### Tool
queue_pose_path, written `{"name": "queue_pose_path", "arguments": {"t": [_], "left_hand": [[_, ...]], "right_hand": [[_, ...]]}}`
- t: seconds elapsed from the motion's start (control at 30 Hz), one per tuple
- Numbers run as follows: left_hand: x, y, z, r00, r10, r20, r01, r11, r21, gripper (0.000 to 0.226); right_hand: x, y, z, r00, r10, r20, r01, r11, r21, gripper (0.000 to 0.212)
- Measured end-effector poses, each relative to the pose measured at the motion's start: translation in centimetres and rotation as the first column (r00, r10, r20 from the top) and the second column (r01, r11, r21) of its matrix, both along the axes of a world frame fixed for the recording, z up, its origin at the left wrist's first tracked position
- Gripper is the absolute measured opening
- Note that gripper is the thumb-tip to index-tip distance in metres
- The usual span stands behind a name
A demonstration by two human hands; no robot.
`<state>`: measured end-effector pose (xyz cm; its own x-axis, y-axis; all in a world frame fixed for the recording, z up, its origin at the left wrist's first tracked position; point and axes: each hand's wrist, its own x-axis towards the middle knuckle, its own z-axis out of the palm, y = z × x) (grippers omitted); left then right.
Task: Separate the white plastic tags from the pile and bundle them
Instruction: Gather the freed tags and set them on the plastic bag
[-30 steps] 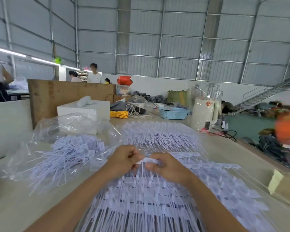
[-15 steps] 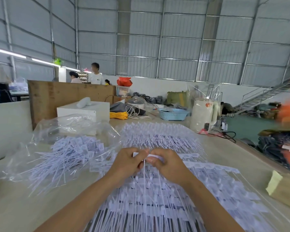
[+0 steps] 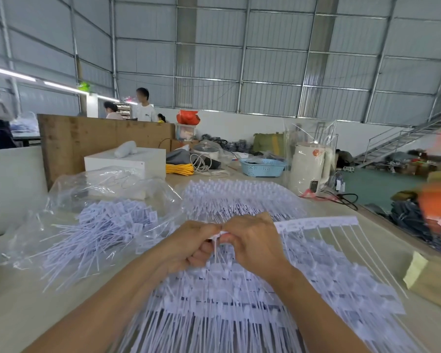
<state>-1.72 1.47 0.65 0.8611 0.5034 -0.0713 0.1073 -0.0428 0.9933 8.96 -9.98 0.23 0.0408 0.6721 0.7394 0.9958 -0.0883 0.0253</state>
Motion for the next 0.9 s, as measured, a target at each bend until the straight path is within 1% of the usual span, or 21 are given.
{"name": "queue_pose_path", "arguments": {"t": [0.03,0.1,0.2,0.27,0.3,0.37,0.43,0.47,0.5,0.53,0.57,0.6,0.63,0.67,0.7,0.73,0.77,0.8,0.83,0.87,0.9], "left_hand": [[-0.1,0.1,0.1,1.0,-0.008,-0.022,0.008,1.0,-0.003,0.036],[-0.2,0.3,0.4,0.999,-0.02,-0.043,0.02,1.0,-0.005,0.04],[-0.4,0.7,1.1,0.997,-0.069,-0.036,0.069,0.998,0.007,0.044],[-0.8,1.1,1.5,0.987,-0.161,-0.025,0.16,0.987,-0.024,0.045],[-1.1,1.2,1.7,0.974,-0.227,-0.011,0.226,0.973,-0.043,0.045],[-1.6,1.3,1.9,0.933,-0.358,0.042,0.36,0.931,-0.061,0.039],[-1.8,1.2,1.6,0.88,-0.465,0.099,0.472,0.879,-0.066,0.04],[-1.8,1.2,1.5,0.849,-0.513,0.128,0.524,0.849,-0.074,0.042],[-1.9,1.4,1.3,0.81,-0.56,0.176,0.58,0.81,-0.091,0.043],[-2.0,1.7,1.2,0.753,-0.6,0.269,0.644,0.755,-0.12,0.043],[-2.2,2.2,1.3,0.683,-0.61,0.4,0.708,0.688,-0.159,0.04],[-2.5,2.7,1.4,0.629,-0.568,0.532,0.744,0.637,-0.2,0.038],[-2.7,3.3,1.6,0.633,-0.482,0.607,0.721,0.653,-0.233,0.037],[-2.7,3.7,1.7,0.698,-0.377,0.608,0.621,0.742,-0.253,0.037],[-2.5,3.9,1.6,0.784,-0.278,0.555,0.467,0.854,-0.231,0.036],[-2.1,3.6,1.4,0.856,-0.207,0.475,0.326,0.928,-0.183,0.034],[-1.7,3.3,1.1,0.906,-0.161,0.391,0.227,0.965,-0.129,0.03],[-1.4,2.9,0.7,0.935,-0.135,0.328,0.171,0.982,-0.082,0.028],[-0.9,2.6,0.2,0.947,-0.118,0.298,0.14,0.989,-0.053,0.028],[-0.6,2.4,-0.1,0.95,-0.088,0.3,0.111,0.992,-0.059,0.029],[-0.4,2.2,-0.3,0.949,-0.048,0.313,0.075,0.994,-0.077,0.028]], "right_hand": [[-0.2,-0.1,0.1,0.998,-0.025,0.058,0.024,0.999,0.023,0.019],[-0.5,-0.3,0.4,0.992,-0.062,0.114,0.056,0.997,0.054,0.026],[-0.8,-0.6,1.3,0.987,-0.066,0.145,0.056,0.996,0.075,0.024],[-1.3,-0.9,1.8,0.985,-0.04,0.166,0.031,0.998,0.054,0.021],[-1.4,-1.1,2.2,0.988,0.003,0.155,-0.007,1.0,0.024,0.016],[-1.9,-1.6,3.4,0.994,0.095,0.059,-0.09,0.993,-0.073,0.005],[-2.2,-2.0,4.6,0.993,0.115,-0.024,-0.117,0.979,-0.169,0.023],[-2.6,-2.2,5.1,0.991,0.126,-0.041,-0.132,0.97,-0.205,0.026],[-2.8,-2.4,5.5,0.982,0.165,-0.09,-0.181,0.958,-0.223,0.025],[-2.9,-2.9,5.9,0.956,0.226,-0.187,-0.262,0.944,-0.202,0.02],[-2.8,-3.6,6.4,0.895,0.295,-0.333,-0.355,0.925,-0.133,0.019],[-2.6,-4.3,7.0,0.826,0.341,-0.449,-0.404,0.913,-0.049,0.023],[-2.4,-5.0,7.6,0.775,0.365,-0.515,-0.417,0.909,0.018,0.026],[-2.1,-5.5,8.1,0.777,0.369,-0.51,-0.393,0.917,0.065,0.025],[-2.2,-5.7,8.6,0.812,0.345,-0.47,-0.345,0.934,0.09,0.022],[-2.2,-5.6,9.0,0.868,0.305,-0.392,-0.287,0.952,0.106,0.018],[-2.6,-5.4,9.3,0.927,0.242,-0.287,-0.225,0.97,0.091,0.015],[-3.0,-5.0,9.6,0.973,0.164,-0.165,-0.159,0.986,0.042,0.014],[-3.4,-4.6,9.7,0.996,0.072,-0.058,-0.074,0.997,-0.033,0.01],[-3.6,-4.2,9.7,0.999,-0.013,0.035,0.017,0.993,-0.113,0.009],[-3.8,-3.9,9.6,0.992,-0.082,0.093,0.098,0.978,-0.185,0.018]]}}
